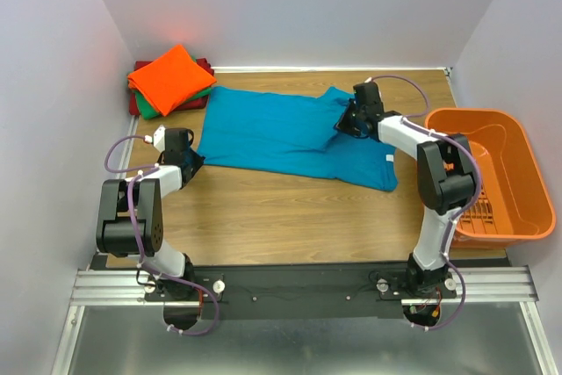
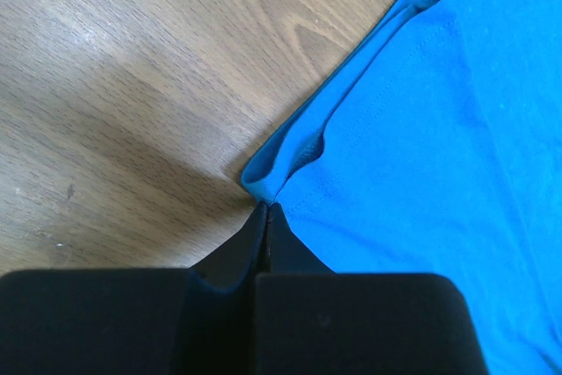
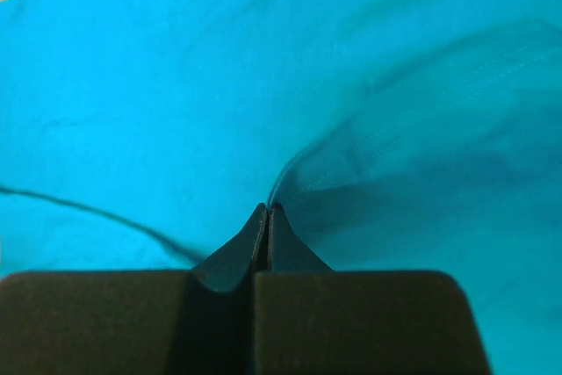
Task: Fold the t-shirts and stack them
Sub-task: Fold the tshirt
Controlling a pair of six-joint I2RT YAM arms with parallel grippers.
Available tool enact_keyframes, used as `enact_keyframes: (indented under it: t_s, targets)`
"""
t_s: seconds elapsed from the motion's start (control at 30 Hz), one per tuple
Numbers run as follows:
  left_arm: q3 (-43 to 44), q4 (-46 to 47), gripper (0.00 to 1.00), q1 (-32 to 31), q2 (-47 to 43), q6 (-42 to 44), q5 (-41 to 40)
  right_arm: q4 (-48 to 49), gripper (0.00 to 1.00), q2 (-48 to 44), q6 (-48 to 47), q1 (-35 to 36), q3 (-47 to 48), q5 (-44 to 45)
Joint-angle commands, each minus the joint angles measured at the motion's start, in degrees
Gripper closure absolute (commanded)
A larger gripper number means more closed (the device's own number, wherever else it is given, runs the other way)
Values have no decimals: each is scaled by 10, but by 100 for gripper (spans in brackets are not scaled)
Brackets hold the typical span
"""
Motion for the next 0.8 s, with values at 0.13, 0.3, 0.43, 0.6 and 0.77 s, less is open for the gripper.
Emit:
enact_keyframes:
  t_s: [0.13,0.3,0.43,0.6,0.77]
  targets:
    - [-6,11,100,-2,0,12,2,-9,46,59,-64,17,48,15]
    - [-11,11,100,-1,-11,11,2,-12,20,19,-70,17,34,46]
    - [-15,8,100,0,-25,11,-3,-40,21,-55,-46,17,-30,69]
    - [-25,0,100,-2,-44,8,-17,-61,22,-180,14,16,-151,60]
    - [-46,-22,100,0,-93,-2,-42,-87,22,-292,73,16,-273,80]
